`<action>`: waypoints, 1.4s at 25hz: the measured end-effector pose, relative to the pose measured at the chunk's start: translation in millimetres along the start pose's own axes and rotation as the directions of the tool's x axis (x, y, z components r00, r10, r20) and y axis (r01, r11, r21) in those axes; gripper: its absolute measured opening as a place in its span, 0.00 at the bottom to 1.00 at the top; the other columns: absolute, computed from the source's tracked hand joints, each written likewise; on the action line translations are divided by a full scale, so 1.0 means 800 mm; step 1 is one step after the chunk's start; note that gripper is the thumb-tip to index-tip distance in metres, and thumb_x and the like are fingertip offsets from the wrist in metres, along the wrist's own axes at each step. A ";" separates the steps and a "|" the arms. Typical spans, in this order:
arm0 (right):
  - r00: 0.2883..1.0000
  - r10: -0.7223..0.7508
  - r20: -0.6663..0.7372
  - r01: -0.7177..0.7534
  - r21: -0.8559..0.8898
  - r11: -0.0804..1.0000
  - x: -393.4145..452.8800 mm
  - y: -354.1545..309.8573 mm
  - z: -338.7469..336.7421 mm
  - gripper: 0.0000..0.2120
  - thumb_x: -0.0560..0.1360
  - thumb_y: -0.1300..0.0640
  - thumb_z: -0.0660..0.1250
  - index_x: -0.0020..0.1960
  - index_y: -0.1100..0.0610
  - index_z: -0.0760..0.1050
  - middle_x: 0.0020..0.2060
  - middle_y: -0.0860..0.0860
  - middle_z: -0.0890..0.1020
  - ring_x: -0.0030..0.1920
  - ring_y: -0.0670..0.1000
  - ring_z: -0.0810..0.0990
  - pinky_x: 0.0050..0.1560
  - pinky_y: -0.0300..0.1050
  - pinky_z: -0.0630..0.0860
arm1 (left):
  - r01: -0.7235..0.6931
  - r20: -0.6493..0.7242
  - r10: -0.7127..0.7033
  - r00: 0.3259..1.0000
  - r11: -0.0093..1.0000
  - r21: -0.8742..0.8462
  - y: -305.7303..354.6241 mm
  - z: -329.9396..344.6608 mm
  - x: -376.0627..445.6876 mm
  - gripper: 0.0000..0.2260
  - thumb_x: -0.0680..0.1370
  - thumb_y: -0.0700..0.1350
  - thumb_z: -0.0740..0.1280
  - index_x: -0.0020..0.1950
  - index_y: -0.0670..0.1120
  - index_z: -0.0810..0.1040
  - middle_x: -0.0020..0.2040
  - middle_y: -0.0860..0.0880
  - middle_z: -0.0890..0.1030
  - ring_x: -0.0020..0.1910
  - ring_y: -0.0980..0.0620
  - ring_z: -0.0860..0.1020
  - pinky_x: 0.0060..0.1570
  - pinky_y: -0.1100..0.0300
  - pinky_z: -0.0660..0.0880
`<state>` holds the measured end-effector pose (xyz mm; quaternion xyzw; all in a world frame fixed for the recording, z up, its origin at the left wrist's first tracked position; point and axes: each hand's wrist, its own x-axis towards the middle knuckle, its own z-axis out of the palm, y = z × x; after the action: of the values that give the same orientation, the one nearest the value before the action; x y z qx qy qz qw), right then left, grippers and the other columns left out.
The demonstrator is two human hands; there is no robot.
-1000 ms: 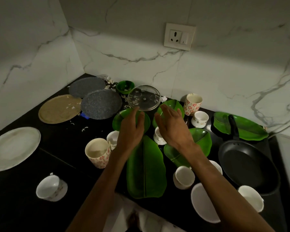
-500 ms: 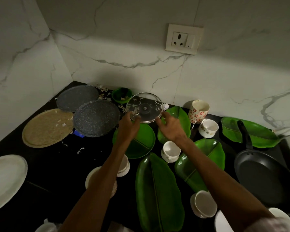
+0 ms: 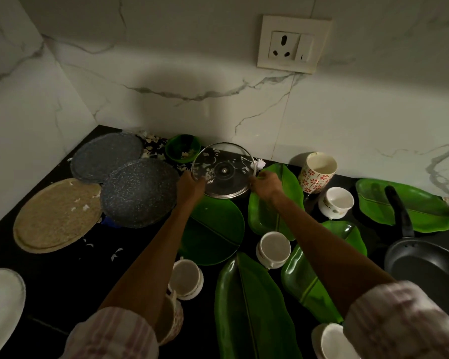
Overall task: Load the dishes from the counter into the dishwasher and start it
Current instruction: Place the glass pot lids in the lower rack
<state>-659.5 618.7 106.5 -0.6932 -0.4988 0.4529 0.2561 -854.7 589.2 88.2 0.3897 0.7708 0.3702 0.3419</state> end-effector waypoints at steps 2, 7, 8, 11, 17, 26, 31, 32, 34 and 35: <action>1.000 0.028 0.011 -0.028 0.074 0.997 0.012 -0.003 0.007 0.05 0.76 0.57 0.70 0.51 0.57 0.80 0.47 0.58 0.85 0.47 0.58 0.84 0.54 0.56 0.81 | 0.000 0.000 0.000 1.000 1.000 -0.026 -0.005 0.004 0.012 0.18 0.75 0.41 0.69 0.64 0.38 0.75 0.60 0.40 0.79 0.57 0.42 0.78 0.54 0.52 0.77; 0.998 0.062 -0.013 -0.058 0.192 0.980 0.026 -0.008 0.017 0.03 0.72 0.65 0.71 0.42 0.59 0.80 0.44 0.59 0.85 0.42 0.56 0.85 0.49 0.55 0.83 | 0.038 -0.021 -0.043 0.999 0.975 -0.217 -0.014 0.010 0.031 0.13 0.71 0.33 0.69 0.54 0.41 0.79 0.51 0.40 0.82 0.48 0.39 0.83 0.43 0.45 0.82; 0.998 0.062 0.005 -0.062 0.225 0.972 0.020 -0.010 0.014 0.02 0.73 0.67 0.70 0.44 0.61 0.80 0.43 0.59 0.85 0.40 0.55 0.84 0.46 0.52 0.83 | 0.023 -0.031 -0.032 0.999 0.970 -0.241 -0.013 0.008 0.031 0.12 0.71 0.33 0.69 0.53 0.41 0.79 0.49 0.40 0.83 0.47 0.38 0.83 0.40 0.46 0.82; 0.999 0.026 0.041 -0.039 0.344 0.938 0.003 -0.011 0.000 0.03 0.76 0.67 0.67 0.45 0.62 0.79 0.38 0.56 0.83 0.34 0.49 0.82 0.35 0.39 0.81 | -0.022 -0.025 0.014 1.000 0.931 -0.366 0.003 -0.006 0.008 0.16 0.69 0.29 0.69 0.55 0.40 0.79 0.47 0.41 0.83 0.39 0.43 0.83 0.35 0.52 0.81; 0.996 -0.075 0.045 0.043 0.494 0.869 -0.034 -0.031 -0.036 0.09 0.79 0.59 0.66 0.52 0.66 0.78 0.36 0.55 0.81 0.29 0.48 0.79 0.32 0.37 0.80 | -0.174 -0.021 0.190 0.981 0.842 -0.511 0.026 -0.029 -0.089 0.15 0.76 0.34 0.69 0.51 0.56 0.80 0.48 0.54 0.85 0.46 0.51 0.84 0.38 0.57 0.82; 0.995 -0.099 -0.020 0.095 0.521 0.848 -0.099 0.002 -0.061 0.04 0.79 0.66 0.65 0.53 0.65 0.75 0.39 0.56 0.81 0.32 0.49 0.79 0.35 0.40 0.80 | -0.089 0.052 0.157 0.986 0.768 -0.634 0.013 -0.036 -0.177 0.19 0.70 0.31 0.73 0.52 0.54 0.81 0.53 0.49 0.84 0.48 0.46 0.84 0.39 0.53 0.81; 0.995 -0.099 -0.020 0.093 0.561 0.823 -0.126 0.020 -0.072 0.11 0.76 0.71 0.65 0.59 0.65 0.73 0.43 0.56 0.82 0.37 0.49 0.82 0.40 0.40 0.81 | 0.018 0.127 0.085 0.988 0.759 -0.651 0.007 -0.032 -0.192 0.20 0.69 0.32 0.74 0.57 0.49 0.80 0.54 0.48 0.84 0.48 0.47 0.84 0.41 0.53 0.82; 0.994 -0.103 -0.020 0.096 0.570 0.816 -0.131 0.022 -0.076 0.12 0.77 0.71 0.64 0.59 0.64 0.73 0.44 0.55 0.83 0.38 0.49 0.82 0.42 0.40 0.81 | 0.027 0.137 0.082 0.987 0.759 -0.650 0.007 -0.030 -0.195 0.19 0.69 0.32 0.74 0.57 0.47 0.80 0.54 0.47 0.84 0.49 0.46 0.84 0.40 0.55 0.82; 0.994 -0.108 -0.018 0.097 0.600 0.794 -0.143 0.025 -0.085 0.11 0.77 0.71 0.64 0.58 0.62 0.73 0.45 0.56 0.83 0.39 0.49 0.82 0.43 0.40 0.82 | 0.032 0.147 0.084 0.986 0.762 -0.647 0.007 -0.026 -0.203 0.19 0.70 0.32 0.74 0.59 0.42 0.80 0.55 0.45 0.83 0.50 0.45 0.84 0.39 0.57 0.82; 0.994 -0.111 -0.020 0.099 0.613 0.783 -0.149 0.028 -0.091 0.11 0.76 0.70 0.65 0.57 0.61 0.73 0.46 0.57 0.82 0.40 0.49 0.82 0.43 0.41 0.81 | 0.033 0.149 0.084 0.985 0.762 -0.647 0.008 -0.024 -0.209 0.19 0.69 0.32 0.74 0.59 0.42 0.80 0.56 0.45 0.83 0.50 0.45 0.84 0.38 0.57 0.81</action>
<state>-595.9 507.3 166.6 -0.5398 -0.3649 0.5812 0.4874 -790.9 443.3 142.5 0.2884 0.5587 0.5835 0.5140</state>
